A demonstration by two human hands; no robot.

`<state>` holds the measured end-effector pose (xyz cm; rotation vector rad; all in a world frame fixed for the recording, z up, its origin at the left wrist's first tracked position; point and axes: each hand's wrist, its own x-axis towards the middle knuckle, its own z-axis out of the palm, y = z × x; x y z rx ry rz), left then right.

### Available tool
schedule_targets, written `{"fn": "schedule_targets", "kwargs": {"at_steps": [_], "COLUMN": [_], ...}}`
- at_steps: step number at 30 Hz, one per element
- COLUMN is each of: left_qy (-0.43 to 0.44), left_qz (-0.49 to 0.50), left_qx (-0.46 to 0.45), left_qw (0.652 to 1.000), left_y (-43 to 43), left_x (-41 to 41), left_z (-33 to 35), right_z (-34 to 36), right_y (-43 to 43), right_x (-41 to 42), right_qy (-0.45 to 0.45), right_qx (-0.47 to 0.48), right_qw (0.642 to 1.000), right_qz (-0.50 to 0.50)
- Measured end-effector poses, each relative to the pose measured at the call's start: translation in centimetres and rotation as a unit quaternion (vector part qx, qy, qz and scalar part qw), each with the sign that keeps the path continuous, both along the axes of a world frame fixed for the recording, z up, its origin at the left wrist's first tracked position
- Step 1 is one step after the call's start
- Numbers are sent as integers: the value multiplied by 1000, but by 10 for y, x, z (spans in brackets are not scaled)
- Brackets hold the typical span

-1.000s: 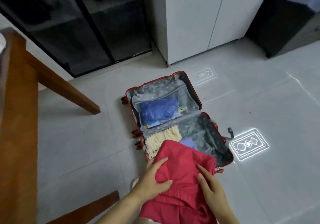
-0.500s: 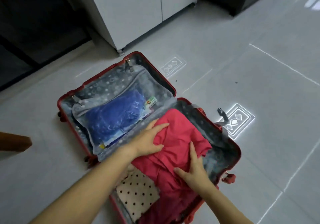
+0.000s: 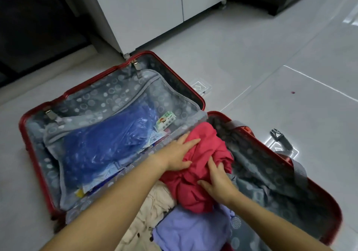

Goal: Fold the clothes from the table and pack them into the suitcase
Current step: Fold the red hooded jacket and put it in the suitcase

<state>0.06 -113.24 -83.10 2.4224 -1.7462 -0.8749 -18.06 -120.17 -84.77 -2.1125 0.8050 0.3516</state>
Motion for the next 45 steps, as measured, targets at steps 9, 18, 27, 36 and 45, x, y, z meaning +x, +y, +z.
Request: {"fn": "schedule_targets", "kwargs": {"at_steps": [9,18,27,36,45], "left_qy": [-82,-117,-48,13,-21], "left_qz": [191,104,137,137,169], "left_qx": [-119,18,-35,75,71], "left_qw": [971,988,989,988,983], "left_y": [41,53,57,46,97], "left_x": [-65,-81,-85,-77,-63], "left_z": [8,-33,-60,-45,122], "right_z": [71,12,-17,-7,140], "right_y": [-55,-83,-79,-61,-11], "right_x": [10,30,46,38,-18], "right_qy": [26,100,143,163,126], "right_qx": [-314,-251,-252,-308,-251], "right_qw": [929,867,860,857,894], "right_qz": [194,419,421,379,350]}}
